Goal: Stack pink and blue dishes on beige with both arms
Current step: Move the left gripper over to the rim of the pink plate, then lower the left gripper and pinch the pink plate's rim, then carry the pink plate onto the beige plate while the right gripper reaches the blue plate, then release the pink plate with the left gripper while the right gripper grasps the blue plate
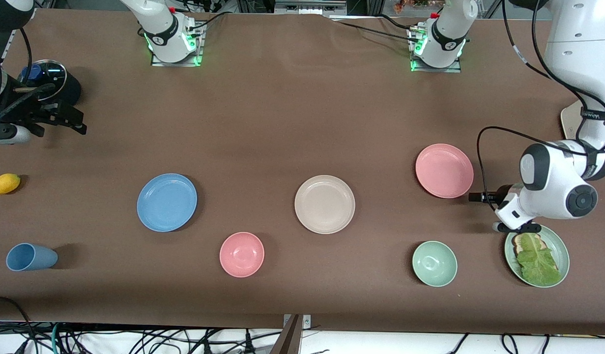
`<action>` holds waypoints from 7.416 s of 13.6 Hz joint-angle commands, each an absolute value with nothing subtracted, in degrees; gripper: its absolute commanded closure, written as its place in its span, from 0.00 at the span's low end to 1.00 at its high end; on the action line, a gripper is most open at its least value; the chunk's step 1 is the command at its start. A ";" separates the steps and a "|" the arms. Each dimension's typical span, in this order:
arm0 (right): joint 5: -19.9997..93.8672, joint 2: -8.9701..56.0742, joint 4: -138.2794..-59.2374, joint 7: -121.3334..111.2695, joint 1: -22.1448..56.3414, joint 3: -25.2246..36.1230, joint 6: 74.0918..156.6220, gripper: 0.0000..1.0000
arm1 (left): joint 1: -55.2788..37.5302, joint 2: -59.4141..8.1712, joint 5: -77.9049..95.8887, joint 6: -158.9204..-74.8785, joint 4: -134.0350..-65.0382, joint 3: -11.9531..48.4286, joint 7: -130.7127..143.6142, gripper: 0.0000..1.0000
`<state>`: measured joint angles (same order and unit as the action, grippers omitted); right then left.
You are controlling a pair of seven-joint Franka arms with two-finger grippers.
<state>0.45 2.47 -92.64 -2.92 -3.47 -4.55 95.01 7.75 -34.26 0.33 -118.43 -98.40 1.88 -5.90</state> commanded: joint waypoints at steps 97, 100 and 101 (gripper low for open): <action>2.02 35.69 -104.24 -6.24 -5.98 -4.57 138.52 0.93 | -17.14 -40.08 2.81 -128.41 -88.42 12.39 35.07 1.00; 2.64 35.16 -103.89 -6.06 -5.98 -4.66 137.20 1.00 | -17.14 -41.04 2.72 -129.19 -88.50 12.04 34.89 1.00; 2.55 34.46 -103.80 -6.33 -5.98 -4.66 136.94 1.00 | -17.14 -41.48 2.64 -130.16 -88.51 12.04 34.89 1.00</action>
<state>1.91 34.91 -104.18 -5.95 -5.33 -3.94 137.92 -16.62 -39.81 2.36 -129.00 -90.28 12.56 36.53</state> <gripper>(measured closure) 0.912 0.943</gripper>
